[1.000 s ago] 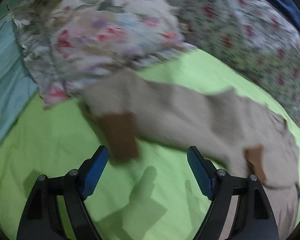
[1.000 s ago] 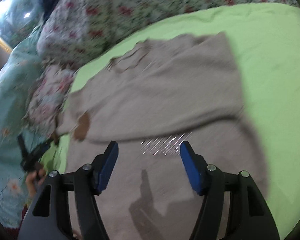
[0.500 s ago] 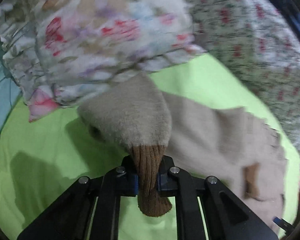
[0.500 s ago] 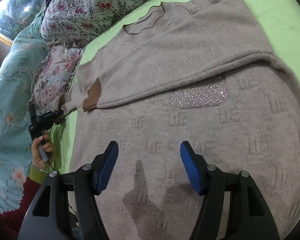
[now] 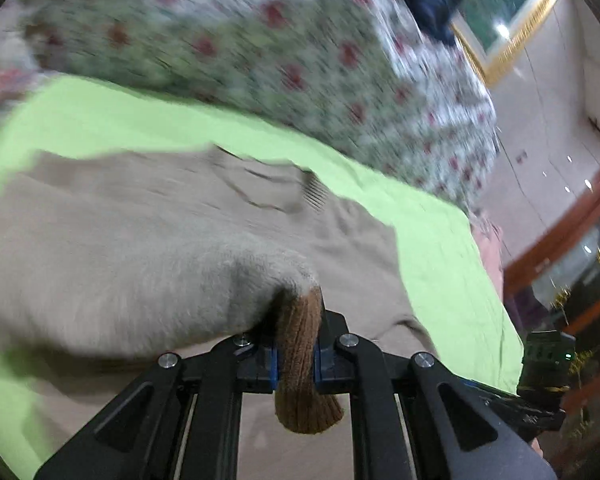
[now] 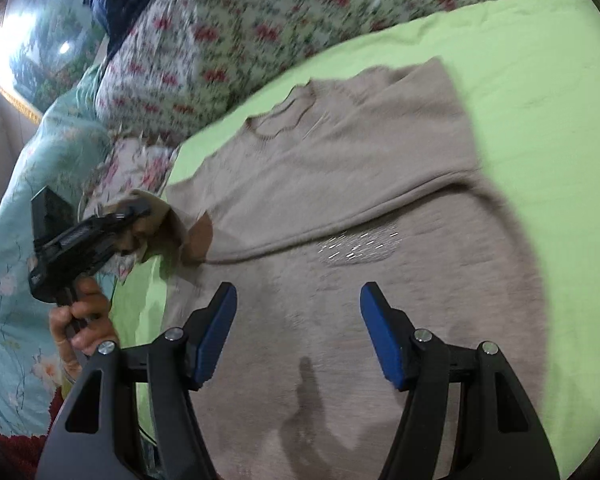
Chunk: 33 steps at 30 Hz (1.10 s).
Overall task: Fold small clothes
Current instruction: 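Fold the sleeve held by the left gripper across the sweater body and release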
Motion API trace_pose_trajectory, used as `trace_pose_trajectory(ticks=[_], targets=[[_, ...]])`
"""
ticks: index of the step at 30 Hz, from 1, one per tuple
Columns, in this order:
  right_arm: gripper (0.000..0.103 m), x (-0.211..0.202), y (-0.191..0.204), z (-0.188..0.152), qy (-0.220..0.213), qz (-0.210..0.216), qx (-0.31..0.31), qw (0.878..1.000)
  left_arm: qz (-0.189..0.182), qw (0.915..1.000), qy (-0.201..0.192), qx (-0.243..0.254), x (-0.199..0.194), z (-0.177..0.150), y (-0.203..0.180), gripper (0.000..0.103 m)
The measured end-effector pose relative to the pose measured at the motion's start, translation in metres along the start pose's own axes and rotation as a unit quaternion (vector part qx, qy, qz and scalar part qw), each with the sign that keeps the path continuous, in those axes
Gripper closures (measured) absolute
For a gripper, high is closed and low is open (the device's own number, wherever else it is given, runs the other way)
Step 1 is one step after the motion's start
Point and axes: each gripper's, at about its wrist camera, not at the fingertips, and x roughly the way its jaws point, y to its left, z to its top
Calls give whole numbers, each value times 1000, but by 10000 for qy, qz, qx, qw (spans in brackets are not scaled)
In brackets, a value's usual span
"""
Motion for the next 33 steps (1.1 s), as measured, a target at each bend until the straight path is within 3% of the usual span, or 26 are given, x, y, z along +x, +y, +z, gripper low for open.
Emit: trace_pose_trajectory(ticks=[5, 10, 11, 13, 15, 17, 20, 23, 25, 28, 30, 32, 33], targets=[[38, -17, -20, 1, -100, -133, 166, 9997, -170, 9982, 567, -51, 85, -5, -21, 93], [38, -19, -30, 2, -141, -148, 228, 9995, 59, 9945, 1049, 18, 127, -20, -22, 90], [38, -17, -30, 3, -145, -137, 248, 9995, 63, 9936, 1130, -3, 132, -18, -22, 84], [38, -13, -30, 5, -183, -100, 267, 9994, 5, 9928, 1199, -57, 124, -24, -18, 69], [37, -8, -29, 8, -220, -60, 282, 9993, 94, 9942, 1071, -1, 107, -31, -17, 47], [34, 1, -28, 12, -215, -18, 319, 9993, 178, 9959, 883, 56, 81, -41, -14, 39], [33, 21, -25, 16, -132, 119, 398, 9990, 419, 9967, 673, 196, 38, -60, -2, 39], [33, 45, -14, 23, -9, 104, 259, 9996, 1110, 9930, 383, 121, -3, -74, 27, 39], [33, 58, -7, 27, 139, 199, 237, 9994, 1694, 9853, 110, -176, -27, -80, 56, 39], [33, 79, 8, 28, 329, 742, 359, 9961, 2320, 9693, -97, -809, -53, -85, 108, 39], [33, 88, 25, 29, 264, 121, 1, 9996, 2552, 9604, -39, -1119, -59, -84, 139, 39], [33, 99, 41, 31, 101, -669, -560, 9961, 2648, 9562, -108, -1245, -63, -82, 155, 39], [33, 105, 42, 31, 83, -832, -658, 9943, 2681, 9551, -146, -1253, -63, -79, 159, 39]])
